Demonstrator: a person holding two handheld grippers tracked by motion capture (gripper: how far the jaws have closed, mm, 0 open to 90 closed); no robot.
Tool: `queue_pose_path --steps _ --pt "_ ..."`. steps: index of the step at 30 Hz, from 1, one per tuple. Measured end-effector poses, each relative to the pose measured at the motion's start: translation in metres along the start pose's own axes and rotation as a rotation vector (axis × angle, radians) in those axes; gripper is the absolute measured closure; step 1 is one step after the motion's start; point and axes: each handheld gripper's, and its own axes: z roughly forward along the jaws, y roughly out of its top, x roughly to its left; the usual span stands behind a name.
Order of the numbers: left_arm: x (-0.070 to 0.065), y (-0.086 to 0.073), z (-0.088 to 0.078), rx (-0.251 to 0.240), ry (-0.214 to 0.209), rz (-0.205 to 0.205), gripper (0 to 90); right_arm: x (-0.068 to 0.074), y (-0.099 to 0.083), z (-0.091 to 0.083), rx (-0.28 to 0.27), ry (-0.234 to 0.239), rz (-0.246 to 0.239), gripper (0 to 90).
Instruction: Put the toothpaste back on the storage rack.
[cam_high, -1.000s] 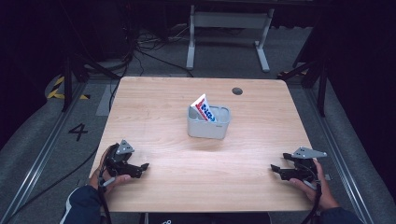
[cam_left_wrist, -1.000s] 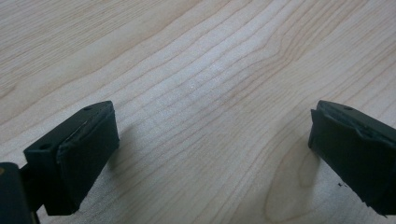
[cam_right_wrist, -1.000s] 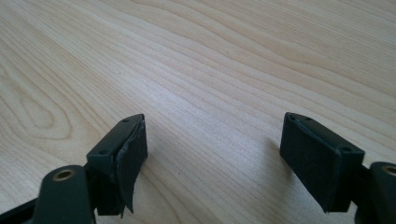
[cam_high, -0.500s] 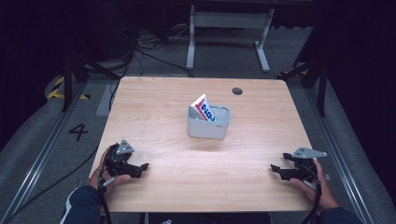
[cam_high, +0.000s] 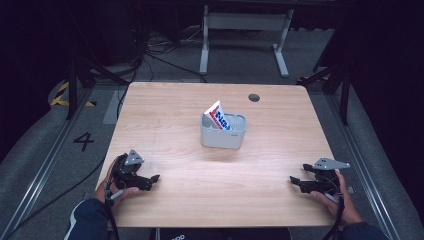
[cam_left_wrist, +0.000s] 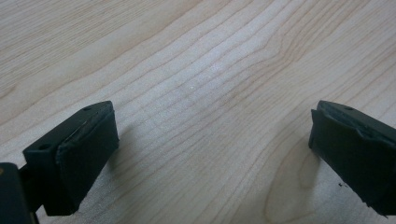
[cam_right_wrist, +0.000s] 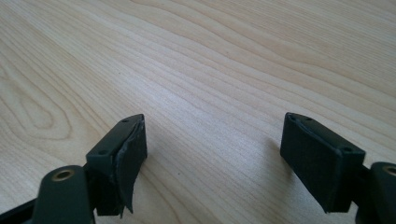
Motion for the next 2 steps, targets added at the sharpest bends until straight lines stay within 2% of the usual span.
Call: queue_pose_path --steps 2 --pt "0.0000 0.0000 0.0000 0.000 0.000 0.000 1.9 0.0000 0.0000 0.0000 0.000 0.000 0.000 23.3"
